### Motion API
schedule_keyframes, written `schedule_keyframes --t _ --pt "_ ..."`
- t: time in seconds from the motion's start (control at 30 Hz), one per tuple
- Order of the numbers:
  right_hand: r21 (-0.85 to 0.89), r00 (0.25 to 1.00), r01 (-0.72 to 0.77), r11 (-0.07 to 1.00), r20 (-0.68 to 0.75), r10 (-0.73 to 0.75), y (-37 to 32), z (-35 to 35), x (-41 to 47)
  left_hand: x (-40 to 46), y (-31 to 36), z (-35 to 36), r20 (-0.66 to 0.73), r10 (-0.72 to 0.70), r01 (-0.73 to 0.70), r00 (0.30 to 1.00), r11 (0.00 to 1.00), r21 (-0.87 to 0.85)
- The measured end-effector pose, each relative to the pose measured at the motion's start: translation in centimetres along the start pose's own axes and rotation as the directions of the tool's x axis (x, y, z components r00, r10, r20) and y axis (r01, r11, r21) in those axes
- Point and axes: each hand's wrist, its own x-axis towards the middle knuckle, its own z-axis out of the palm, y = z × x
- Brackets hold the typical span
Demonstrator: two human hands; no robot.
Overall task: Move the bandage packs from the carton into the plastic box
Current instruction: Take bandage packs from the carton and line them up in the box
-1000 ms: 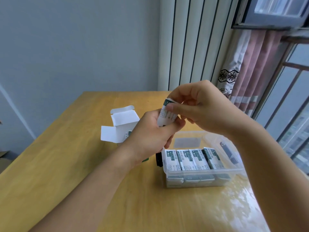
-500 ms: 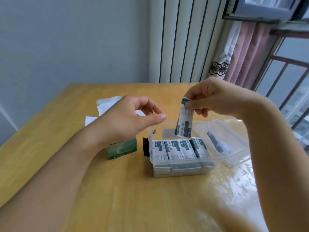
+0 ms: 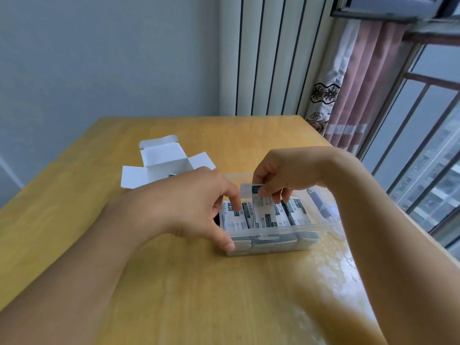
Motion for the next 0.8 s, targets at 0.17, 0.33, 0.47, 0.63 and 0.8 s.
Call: schedule_keyframes --t 0.17,0.33,0.47,0.63,0.8 --pt "-0.036 0.999 -0.018 0.999 0.03 0.019 -0.9 0.6 0.2 0.1 -0.2 0.1 0.002 -0.009 0.009 1.0 1.0 -0.004" --pt "-0.1 0.999 -0.028 0.995 0.012 0.03 -1.7 0.8 0.0 0.2 -0.3 0.1 0.012 -0.006 0.006 1.0 1.0 -0.007" --pt "-0.191 0.997 -0.074 0.979 -0.051 0.066 -2.3 1.2 -0.3 0.2 -0.4 0.2 0.008 -0.006 0.006 1.0 1.0 -0.006" --pt "-0.27 0.991 -0.123 0.955 -0.081 0.104 -3.3 1.9 -0.6 0.2 -0.4 0.2 0.007 -0.003 0.003 1.0 1.0 0.005" --pt "-0.307 0.987 -0.156 0.939 -0.096 0.132 -3.9 2.6 -0.4 0.4 -0.5 0.2 0.02 -0.011 0.011 1.0 1.0 0.012"
